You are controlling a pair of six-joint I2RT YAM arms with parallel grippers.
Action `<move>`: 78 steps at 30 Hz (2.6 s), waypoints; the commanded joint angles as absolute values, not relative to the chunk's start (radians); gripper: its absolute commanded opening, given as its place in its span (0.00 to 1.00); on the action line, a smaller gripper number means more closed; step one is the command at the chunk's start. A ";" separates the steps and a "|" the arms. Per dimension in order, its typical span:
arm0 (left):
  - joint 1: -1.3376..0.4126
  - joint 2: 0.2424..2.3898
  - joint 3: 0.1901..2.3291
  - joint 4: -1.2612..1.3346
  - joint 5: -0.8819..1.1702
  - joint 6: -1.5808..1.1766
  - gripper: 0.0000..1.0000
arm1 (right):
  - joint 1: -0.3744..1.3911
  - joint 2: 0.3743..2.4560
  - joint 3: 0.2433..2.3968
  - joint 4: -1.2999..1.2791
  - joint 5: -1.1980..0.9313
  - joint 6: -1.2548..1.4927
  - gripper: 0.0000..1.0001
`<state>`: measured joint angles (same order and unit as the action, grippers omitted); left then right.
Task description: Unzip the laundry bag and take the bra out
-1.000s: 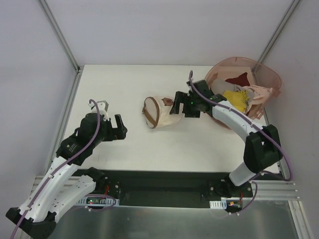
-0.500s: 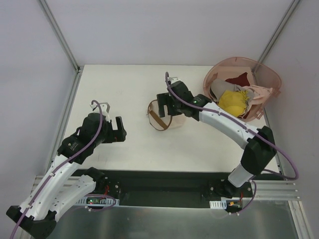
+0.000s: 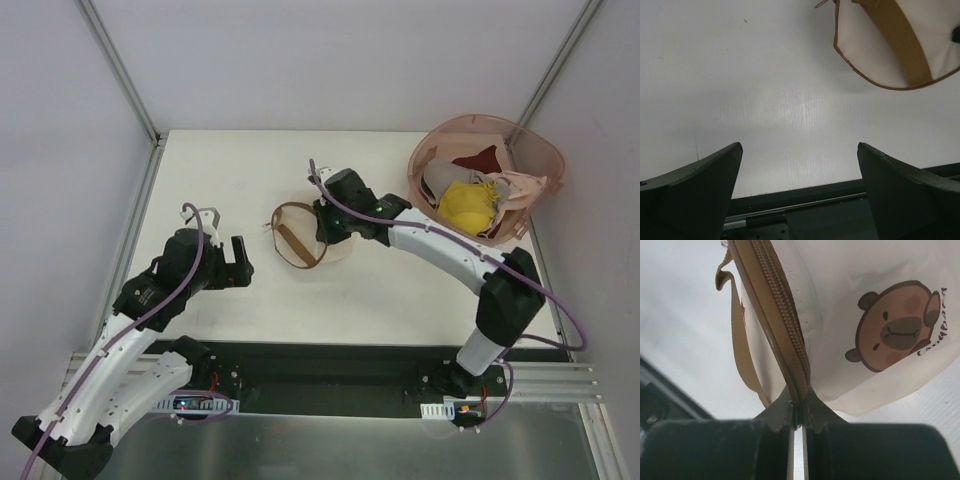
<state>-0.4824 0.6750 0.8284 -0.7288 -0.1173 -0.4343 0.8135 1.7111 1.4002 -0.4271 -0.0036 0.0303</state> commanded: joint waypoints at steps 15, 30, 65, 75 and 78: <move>-0.476 0.736 0.925 -0.727 -0.033 -0.362 0.99 | 0.624 1.490 1.355 -0.519 -0.007 -0.102 1.00; -0.476 0.910 0.986 -0.644 0.032 -0.310 0.99 | 0.836 1.406 0.816 0.192 0.316 0.384 1.00; -0.379 0.991 1.025 -0.612 0.302 -0.264 0.99 | 0.548 1.618 1.331 -0.440 -0.746 0.006 0.00; -0.249 0.997 0.901 -0.407 0.641 -0.385 0.93 | 0.511 1.620 1.307 -0.454 -0.879 -0.026 0.00; -0.249 1.022 0.839 -0.324 0.657 -0.429 0.93 | 0.512 1.620 1.305 -0.442 -0.905 -0.026 0.00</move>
<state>-0.2516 0.9871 0.9154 -0.4561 0.5373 -0.3435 0.5068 1.6672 1.3060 -0.4599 -0.7948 0.0010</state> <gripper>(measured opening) 0.933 0.038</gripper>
